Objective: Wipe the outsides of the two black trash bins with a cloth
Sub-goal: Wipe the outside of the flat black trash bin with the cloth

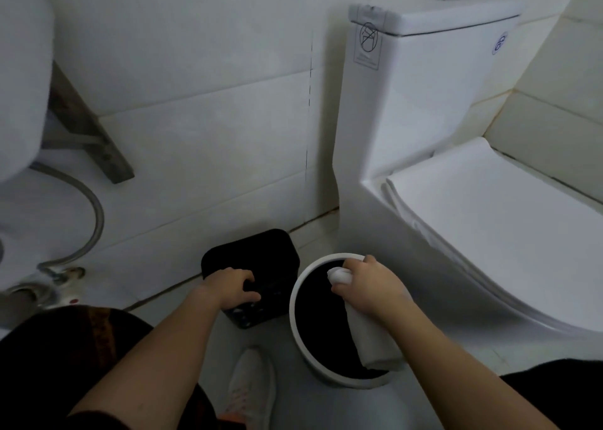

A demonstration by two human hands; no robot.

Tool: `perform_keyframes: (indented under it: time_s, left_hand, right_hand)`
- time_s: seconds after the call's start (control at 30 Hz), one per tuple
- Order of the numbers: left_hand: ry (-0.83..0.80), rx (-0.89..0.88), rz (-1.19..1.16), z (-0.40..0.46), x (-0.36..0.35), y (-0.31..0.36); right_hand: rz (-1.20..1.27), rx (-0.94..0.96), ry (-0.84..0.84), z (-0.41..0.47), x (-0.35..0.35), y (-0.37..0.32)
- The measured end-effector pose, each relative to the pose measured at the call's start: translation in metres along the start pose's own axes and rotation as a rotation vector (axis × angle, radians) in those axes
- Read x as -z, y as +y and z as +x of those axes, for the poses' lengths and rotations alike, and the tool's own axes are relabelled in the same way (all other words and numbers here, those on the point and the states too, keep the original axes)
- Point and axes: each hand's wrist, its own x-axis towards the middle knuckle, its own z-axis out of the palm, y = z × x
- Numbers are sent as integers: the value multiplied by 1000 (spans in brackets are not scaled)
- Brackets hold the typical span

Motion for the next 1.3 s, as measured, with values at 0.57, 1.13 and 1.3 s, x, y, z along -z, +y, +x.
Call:
perform_keyframes:
  time_s: [0.57,1.13,1.3]
  left_hand:
    - [95,-92,8,20,-7,8]
    - [334,-32,282,-2,96,23]
    - [417,-88,321,-15,145,51]
  right_hand:
    - [-4,-17,-1,4,2,2]
    - [85,-20,87,-7,26,1]
    - [137,-21,144,-15,40,3]
